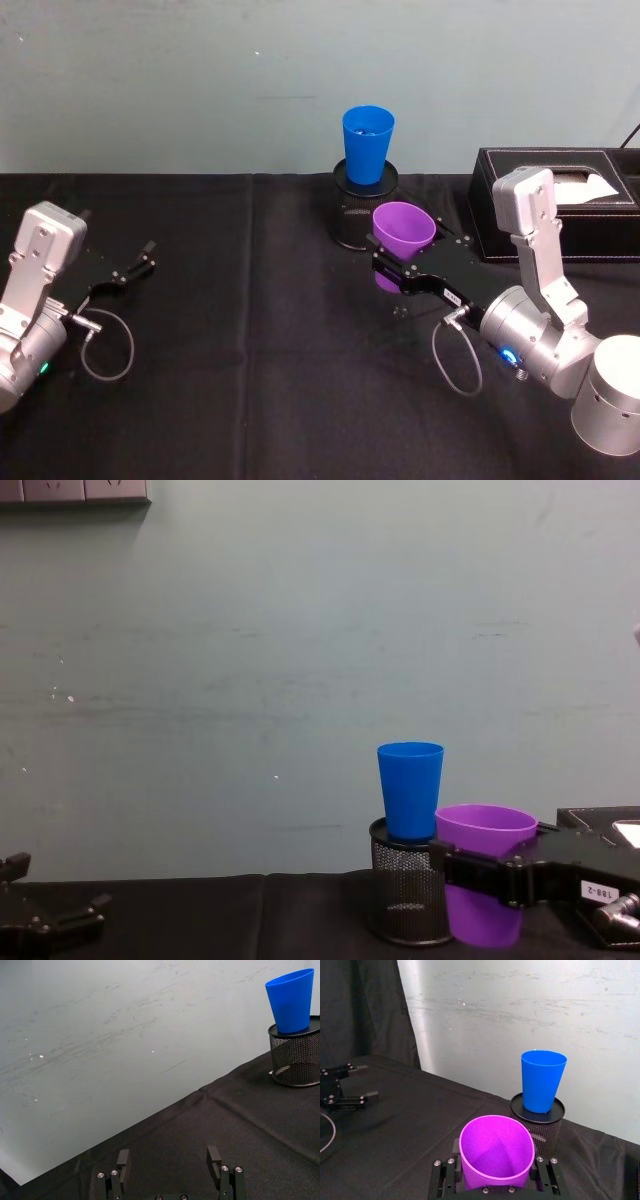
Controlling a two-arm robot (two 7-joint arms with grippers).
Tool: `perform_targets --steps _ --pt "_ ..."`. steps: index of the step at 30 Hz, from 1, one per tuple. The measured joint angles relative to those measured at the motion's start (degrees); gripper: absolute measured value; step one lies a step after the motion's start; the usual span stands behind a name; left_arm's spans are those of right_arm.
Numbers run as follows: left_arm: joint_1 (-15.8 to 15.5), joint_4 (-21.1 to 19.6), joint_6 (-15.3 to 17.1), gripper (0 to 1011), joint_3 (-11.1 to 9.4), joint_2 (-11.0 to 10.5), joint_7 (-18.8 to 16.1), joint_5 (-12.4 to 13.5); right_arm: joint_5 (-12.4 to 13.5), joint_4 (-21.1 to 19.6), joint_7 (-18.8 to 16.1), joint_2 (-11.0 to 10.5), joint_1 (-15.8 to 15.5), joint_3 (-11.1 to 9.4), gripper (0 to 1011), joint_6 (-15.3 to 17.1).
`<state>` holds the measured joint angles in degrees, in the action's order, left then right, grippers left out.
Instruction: Pick up one cup with a gripper and tap it against the other cup.
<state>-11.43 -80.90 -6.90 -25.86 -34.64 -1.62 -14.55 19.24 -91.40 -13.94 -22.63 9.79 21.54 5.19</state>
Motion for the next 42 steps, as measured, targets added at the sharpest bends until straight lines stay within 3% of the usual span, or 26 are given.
perform_targets --steps 42 --pt "0.0 0.0 0.0 1000 0.0 0.0 0.0 0.0 0.0 0.0 0.0 0.0 0.0 0.0 723 0.0"
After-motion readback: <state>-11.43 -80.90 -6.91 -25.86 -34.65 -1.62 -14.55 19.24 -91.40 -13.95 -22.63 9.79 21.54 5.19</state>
